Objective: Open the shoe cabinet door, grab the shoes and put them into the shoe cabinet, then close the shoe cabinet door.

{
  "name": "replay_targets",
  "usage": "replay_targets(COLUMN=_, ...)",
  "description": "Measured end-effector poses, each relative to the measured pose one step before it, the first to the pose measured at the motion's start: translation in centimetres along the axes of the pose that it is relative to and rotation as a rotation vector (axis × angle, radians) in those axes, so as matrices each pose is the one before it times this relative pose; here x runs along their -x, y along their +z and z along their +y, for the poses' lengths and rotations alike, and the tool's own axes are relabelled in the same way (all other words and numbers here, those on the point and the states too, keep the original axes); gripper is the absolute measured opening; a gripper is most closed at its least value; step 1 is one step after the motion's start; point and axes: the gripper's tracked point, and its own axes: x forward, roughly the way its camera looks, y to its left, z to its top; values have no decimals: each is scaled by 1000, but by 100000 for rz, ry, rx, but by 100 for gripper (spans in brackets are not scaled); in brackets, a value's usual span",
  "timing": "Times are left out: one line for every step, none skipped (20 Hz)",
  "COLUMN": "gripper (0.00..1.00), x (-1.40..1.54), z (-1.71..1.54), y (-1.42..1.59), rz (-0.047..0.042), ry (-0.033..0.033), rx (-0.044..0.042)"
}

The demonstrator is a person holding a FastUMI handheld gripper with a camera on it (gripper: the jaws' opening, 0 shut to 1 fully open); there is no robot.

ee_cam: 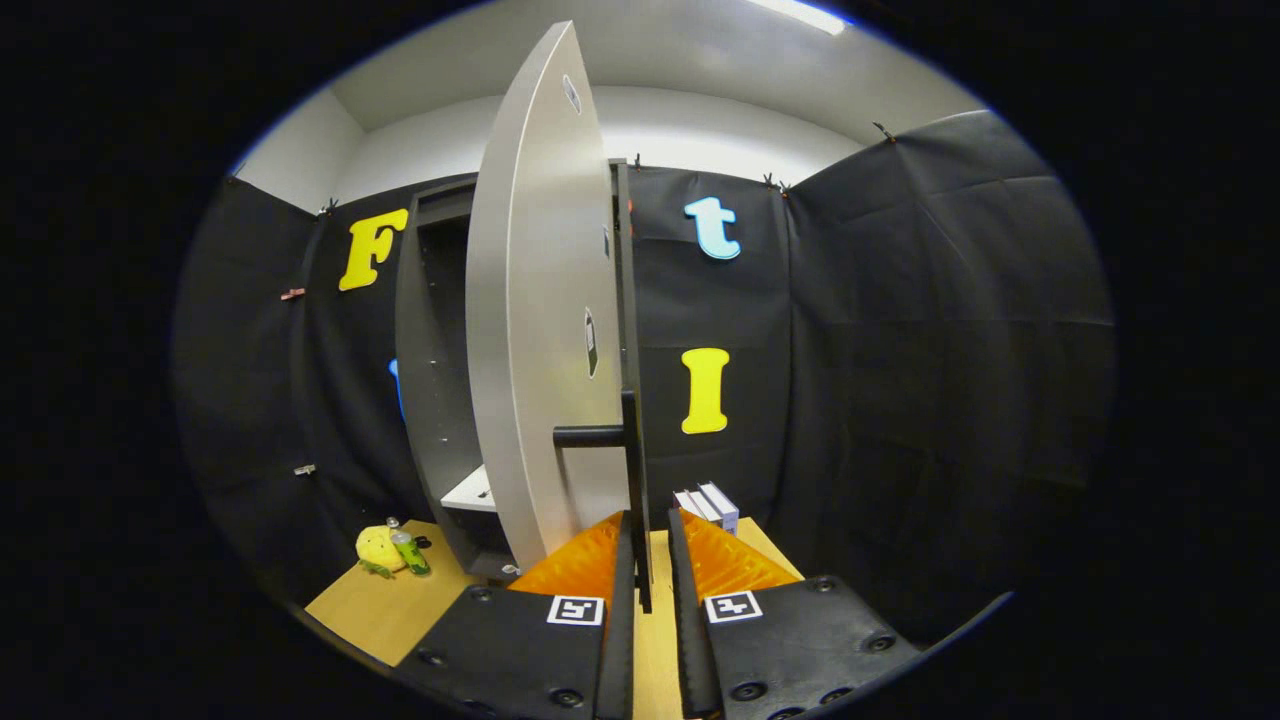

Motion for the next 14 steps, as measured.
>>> replay_targets(gripper=22, x=158, z=-548, y=13, rz=-40, ry=-223, rx=-339)
replay_targets(gripper=22, x=91, z=-464, y=-15, rz=-11, ry=-269, rx=-126)
replay_targets(gripper=22, x=288, z=-375, y=27, rz=-3, ry=-40, rx=-242)
replay_targets(gripper=22, x=217, z=-494, y=79, rz=-620, ry=-908, rx=332)
replay_targets(gripper=22, x=498, z=-655, y=306, rz=-1133, ry=-1030, rx=303)
replay_targets(gripper=22, x=420, z=-28, y=292, rz=-988, ry=1178, rx=-916)
replay_targets(gripper=22, x=620, z=261, y=421, rz=-1523, ry=1604, rx=-1239)
replay_targets(gripper=22, x=213, z=128, y=331, rz=-1094, ry=487, rx=-354)
replay_targets(gripper=22, x=509, z=119, y=79, rz=-661, ry=916, rx=-121)
replay_targets(gripper=22, x=692, z=296, y=-58, rz=-583, ry=836, rx=40)
replay_targets(gripper=22, x=696, z=498, y=-168, rz=-97, ry=1030, rx=306)
replay_targets(gripper=22, x=778, z=776, y=-337, rz=370, ry=1302, rx=364)
replay_targets(gripper=22, x=720, z=1040, y=-456, rz=468, ry=1490, rx=514)
replay_targets(gripper=22, x=399, z=1169, y=-432, rz=325, ry=2059, rx=604)
